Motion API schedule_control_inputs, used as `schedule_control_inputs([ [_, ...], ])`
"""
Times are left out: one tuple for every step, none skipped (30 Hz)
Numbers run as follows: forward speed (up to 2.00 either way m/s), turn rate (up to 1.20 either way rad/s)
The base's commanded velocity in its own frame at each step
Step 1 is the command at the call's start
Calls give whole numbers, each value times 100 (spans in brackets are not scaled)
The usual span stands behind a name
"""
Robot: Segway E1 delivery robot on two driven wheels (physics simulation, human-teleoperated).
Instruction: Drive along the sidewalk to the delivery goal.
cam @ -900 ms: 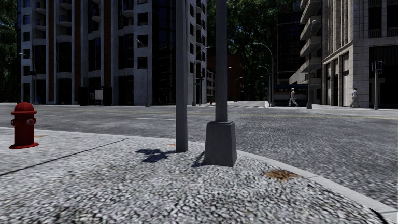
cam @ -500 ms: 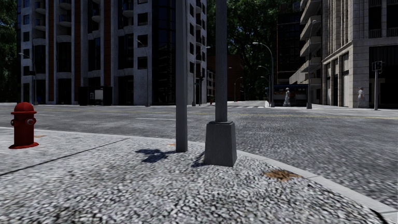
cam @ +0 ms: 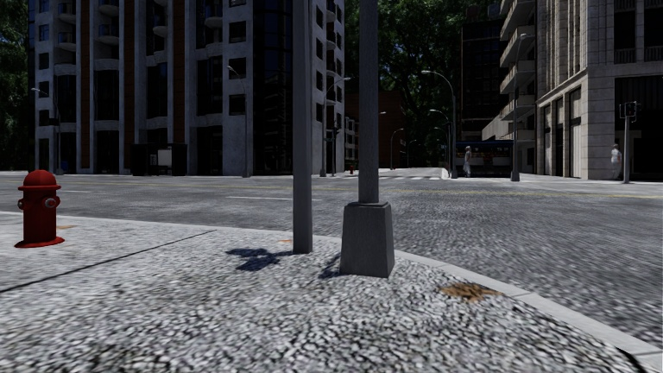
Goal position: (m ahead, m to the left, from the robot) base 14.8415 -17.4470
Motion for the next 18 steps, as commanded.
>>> schedule_control_inputs([
  [0,0],
  [0,0],
  [0,0],
  [0,3],
  [0,16],
  [0,25],
  [0,25],
  [0,28],
  [0,28],
  [0,28],
  [0,28],
  [0,28],
  [0,28],
  [0,28],
  [0,28],
  [0,28],
  [0,28],
  [0,28],
])
